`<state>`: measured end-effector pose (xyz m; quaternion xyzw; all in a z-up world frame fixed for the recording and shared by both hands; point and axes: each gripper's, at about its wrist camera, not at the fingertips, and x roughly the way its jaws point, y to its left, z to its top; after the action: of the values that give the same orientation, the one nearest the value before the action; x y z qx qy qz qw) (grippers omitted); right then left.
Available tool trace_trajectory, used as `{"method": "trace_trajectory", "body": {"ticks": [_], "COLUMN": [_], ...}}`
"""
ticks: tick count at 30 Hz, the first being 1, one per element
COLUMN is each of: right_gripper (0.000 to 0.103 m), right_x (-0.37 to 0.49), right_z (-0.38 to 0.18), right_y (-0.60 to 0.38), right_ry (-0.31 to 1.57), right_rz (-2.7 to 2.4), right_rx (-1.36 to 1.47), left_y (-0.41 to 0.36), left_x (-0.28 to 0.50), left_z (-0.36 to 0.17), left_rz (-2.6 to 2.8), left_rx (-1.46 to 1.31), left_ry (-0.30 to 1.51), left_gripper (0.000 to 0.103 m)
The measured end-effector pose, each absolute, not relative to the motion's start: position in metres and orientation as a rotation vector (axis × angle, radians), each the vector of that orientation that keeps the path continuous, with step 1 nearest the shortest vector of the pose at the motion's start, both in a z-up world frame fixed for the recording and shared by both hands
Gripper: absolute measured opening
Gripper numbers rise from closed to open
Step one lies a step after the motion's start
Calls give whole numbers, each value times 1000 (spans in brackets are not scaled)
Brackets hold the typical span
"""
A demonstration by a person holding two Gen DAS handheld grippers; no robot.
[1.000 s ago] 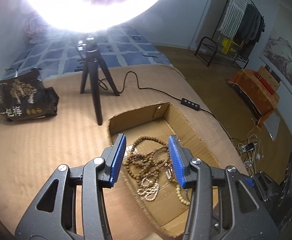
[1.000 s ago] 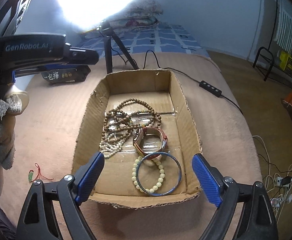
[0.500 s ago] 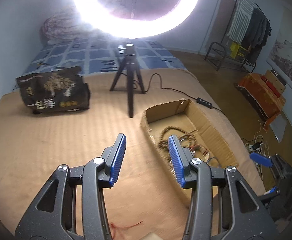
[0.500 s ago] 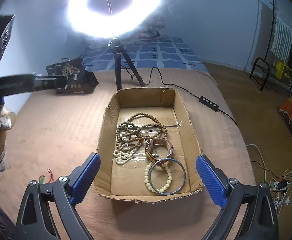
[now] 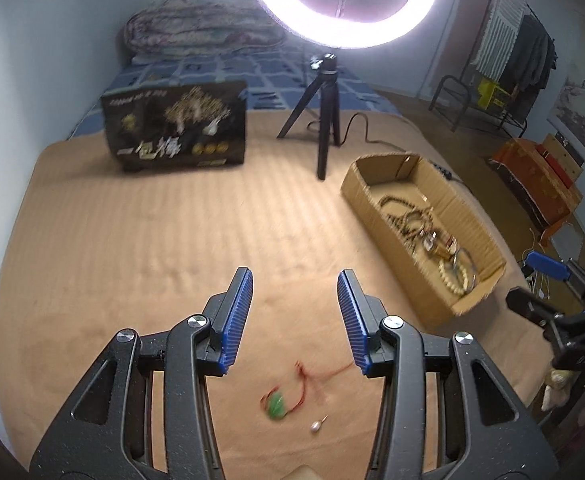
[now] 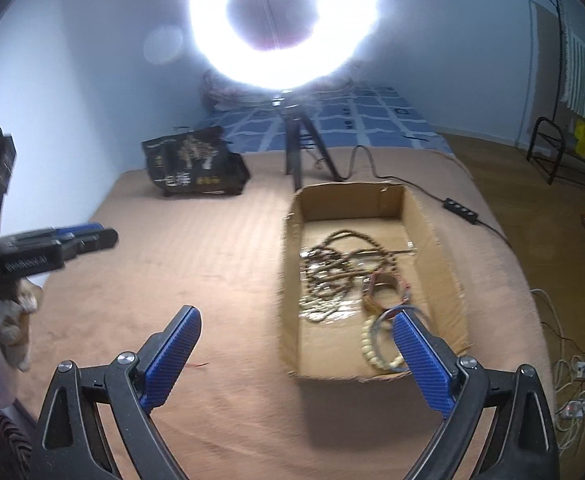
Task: Organize jewelry
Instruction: 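Move the left tool to the jade pendant while the right tool approaches the pearl earring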
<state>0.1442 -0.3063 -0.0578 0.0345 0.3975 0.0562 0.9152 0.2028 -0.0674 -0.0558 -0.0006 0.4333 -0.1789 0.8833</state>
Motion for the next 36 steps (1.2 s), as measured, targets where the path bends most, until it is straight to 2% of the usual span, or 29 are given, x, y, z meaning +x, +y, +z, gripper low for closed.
{"method": "trace_trajectory", "body": {"ticks": [10, 13, 17, 25, 29, 36], "right_gripper": [97, 92, 79, 71, 64, 58], "right_x": [114, 107, 100, 92, 93, 98], "right_z": [-72, -83, -104, -146, -159, -174], "right_y": [-250, -233, -217, -187, -177, -165], "right_ry": [832, 855, 904, 981, 1001, 1023], "right_rz": [233, 254, 284, 363, 398, 432], "right_rx": [-10, -38, -55, -81, -81, -105], "left_y": [-31, -27, -24, -35, -41, -47], "left_x": [166, 158, 155, 147, 147, 152], "left_z": [-90, -103, -122, -158, -167, -183], "left_rz": [-371, -377, -391, -440, -456, -457], "left_rx": [-22, -29, -47, -30, -5, 31], "left_ry": [954, 971, 1012, 1076, 1090, 1111], "left_gripper": [45, 45, 45, 44, 40, 40]}}
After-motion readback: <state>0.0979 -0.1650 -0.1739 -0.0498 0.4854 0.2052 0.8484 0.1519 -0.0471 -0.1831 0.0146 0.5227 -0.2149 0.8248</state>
